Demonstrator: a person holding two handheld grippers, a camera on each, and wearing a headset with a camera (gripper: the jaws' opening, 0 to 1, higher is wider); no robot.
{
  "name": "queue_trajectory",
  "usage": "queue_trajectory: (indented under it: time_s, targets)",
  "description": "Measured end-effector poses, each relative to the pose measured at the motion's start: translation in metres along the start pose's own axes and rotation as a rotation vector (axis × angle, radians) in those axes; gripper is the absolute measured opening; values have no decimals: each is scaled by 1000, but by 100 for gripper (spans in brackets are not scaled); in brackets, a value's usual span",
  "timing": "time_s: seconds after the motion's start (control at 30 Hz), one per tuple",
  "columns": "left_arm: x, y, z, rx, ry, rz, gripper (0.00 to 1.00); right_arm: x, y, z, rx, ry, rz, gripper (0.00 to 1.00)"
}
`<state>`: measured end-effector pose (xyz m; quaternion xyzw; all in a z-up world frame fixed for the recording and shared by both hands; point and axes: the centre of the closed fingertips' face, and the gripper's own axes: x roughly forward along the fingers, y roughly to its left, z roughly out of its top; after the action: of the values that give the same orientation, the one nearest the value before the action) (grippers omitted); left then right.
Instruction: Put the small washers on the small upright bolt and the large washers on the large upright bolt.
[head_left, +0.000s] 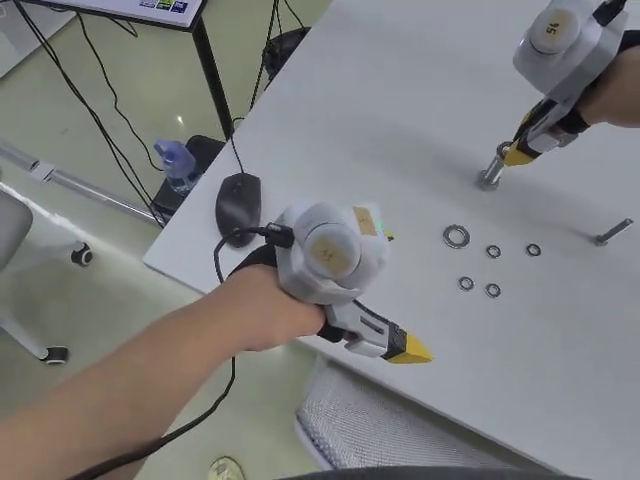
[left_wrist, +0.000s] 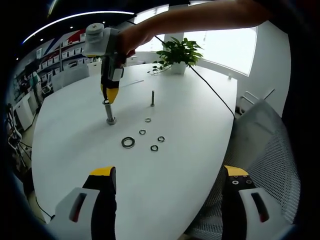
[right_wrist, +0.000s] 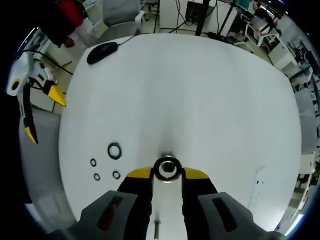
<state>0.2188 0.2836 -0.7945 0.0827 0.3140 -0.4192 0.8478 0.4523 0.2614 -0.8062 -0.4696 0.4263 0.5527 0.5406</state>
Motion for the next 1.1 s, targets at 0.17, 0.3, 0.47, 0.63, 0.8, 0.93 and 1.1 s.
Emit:
queue_trajectory:
  time_s: [0.17,0.3,0.47,0.63,0.8,0.93,1.1]
  targets:
    - [0,1,-1,-4,0,3,87,6,-3,-1,5,11,6,22]
    - [-3,2,-3,-9,1,7,86,7,-5,-3,6,16,4,22]
    - [-3,2,-5,-14,7,10,85,12,-3,-4,10,23,10,22]
    - [-2,1,-5,-16,4,9,84,16,-3,-4,10,29,13,22]
    - [-1,1,-4,-13,0,10,83,27,-2,-6,0,39,16,22]
    - [-1,0,-5,-15,2,9,82,32,-3,-6,0,44,18,22]
    - [-2,0,-7,-13,9,10,82,37,-2,-9,2,48,19,22]
